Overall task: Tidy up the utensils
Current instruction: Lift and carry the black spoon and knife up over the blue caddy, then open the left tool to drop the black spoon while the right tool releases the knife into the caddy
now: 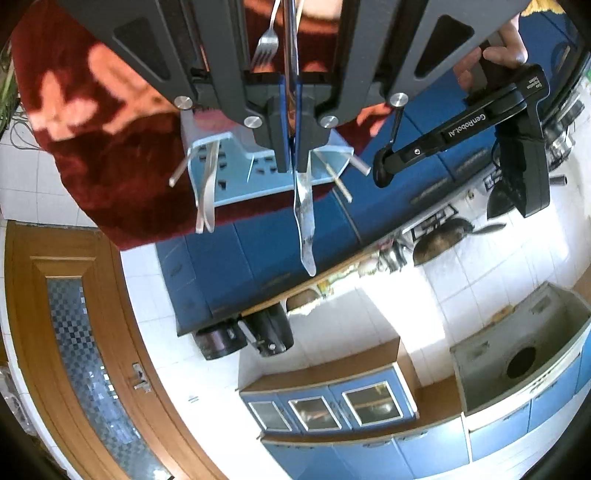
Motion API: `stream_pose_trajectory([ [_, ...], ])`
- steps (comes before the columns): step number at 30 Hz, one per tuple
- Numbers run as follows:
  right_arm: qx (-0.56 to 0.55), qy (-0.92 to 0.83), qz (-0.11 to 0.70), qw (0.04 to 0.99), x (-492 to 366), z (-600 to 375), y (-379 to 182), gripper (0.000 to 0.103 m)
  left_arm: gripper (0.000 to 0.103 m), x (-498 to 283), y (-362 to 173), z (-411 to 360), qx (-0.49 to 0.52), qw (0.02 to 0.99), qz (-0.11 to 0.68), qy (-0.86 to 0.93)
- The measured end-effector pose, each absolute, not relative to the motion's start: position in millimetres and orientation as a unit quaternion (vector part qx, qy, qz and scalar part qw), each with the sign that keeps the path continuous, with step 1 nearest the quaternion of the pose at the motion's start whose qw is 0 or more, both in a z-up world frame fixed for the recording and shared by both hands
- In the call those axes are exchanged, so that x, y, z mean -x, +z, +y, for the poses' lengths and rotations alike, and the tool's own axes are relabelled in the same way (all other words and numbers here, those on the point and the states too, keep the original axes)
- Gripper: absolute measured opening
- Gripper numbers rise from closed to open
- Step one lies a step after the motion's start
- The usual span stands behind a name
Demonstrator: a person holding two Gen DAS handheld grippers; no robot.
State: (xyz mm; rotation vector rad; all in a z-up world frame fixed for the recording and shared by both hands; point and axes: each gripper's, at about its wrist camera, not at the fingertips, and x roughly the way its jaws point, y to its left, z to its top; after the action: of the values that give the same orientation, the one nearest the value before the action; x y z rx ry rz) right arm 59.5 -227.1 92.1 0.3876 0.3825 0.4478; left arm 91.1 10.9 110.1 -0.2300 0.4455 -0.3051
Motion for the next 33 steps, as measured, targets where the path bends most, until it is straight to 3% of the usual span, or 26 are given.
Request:
stream_pose_trajectory([
  [15,-0.187,0.179,0.117,0.959,-126.8,-230.6,102.6,0.004,0.002,-157.6,118.6,14.5,0.155,0.971,0.141,-0.119],
  [33,-0.120,0.122,0.072,0.983,-173.0,-206.8,86.3,0.005,0.002,-170.4,68.2,-21.8,0.045,0.997,0.057,0.011],
])
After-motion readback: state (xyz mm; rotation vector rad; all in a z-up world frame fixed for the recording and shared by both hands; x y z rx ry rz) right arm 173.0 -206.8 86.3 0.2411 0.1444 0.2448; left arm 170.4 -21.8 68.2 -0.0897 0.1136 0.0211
